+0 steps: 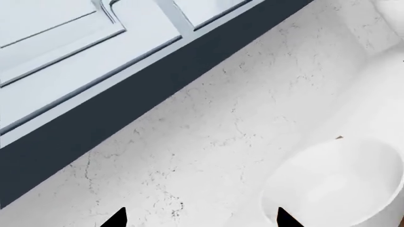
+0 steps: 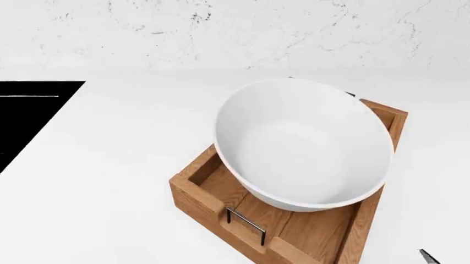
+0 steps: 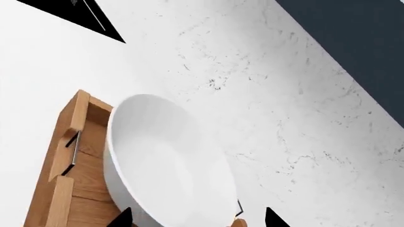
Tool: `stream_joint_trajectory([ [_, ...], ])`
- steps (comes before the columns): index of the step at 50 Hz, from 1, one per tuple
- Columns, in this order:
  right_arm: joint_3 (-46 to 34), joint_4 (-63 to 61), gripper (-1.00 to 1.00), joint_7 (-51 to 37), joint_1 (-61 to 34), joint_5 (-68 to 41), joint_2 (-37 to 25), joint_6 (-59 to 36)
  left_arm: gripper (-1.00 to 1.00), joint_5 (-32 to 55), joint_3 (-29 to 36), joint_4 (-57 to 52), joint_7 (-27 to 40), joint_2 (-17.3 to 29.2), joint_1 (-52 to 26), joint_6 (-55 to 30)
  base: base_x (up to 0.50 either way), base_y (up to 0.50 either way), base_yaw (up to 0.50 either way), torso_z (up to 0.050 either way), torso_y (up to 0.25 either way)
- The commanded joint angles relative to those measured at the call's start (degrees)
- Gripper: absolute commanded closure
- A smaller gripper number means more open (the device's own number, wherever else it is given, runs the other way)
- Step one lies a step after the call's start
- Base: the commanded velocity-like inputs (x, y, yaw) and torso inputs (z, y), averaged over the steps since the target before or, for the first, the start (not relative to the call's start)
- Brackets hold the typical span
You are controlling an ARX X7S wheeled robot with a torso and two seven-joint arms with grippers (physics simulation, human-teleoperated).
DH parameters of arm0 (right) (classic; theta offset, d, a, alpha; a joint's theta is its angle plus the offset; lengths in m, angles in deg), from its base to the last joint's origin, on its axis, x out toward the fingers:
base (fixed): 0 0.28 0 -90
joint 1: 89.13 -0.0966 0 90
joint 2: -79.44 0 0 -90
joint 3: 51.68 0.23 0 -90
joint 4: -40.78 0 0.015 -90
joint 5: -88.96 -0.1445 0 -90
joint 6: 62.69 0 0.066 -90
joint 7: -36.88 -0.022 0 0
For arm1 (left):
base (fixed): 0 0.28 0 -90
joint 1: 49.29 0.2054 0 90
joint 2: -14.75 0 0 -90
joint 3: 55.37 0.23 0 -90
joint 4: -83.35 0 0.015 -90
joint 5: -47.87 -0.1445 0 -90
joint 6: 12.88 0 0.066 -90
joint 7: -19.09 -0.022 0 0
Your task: Place the two vegetables and bowl onto the tray for setting up a vegetable dip station.
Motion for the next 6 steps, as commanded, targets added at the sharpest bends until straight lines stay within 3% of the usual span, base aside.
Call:
stream_joint_trajectory([
  [1, 5.9, -7.3, -1.00, -5.9, -1.9, -15.7, -3.7, 7.3, -1.00, 13.6, -7.9, -7.7, 2.1, 0.1, -1.1, 1.1, 0.00, 0.00, 0.00, 0.000, 0.000],
  [6, 6.8, -7.8, -1.00, -4.7, -3.0, -16.8, -3.7, 7.4, -1.00, 17.6, -9.7, -9.8, 1.9, -1.3, -2.8, -0.2, 0.00, 0.00, 0.00, 0.000, 0.000],
])
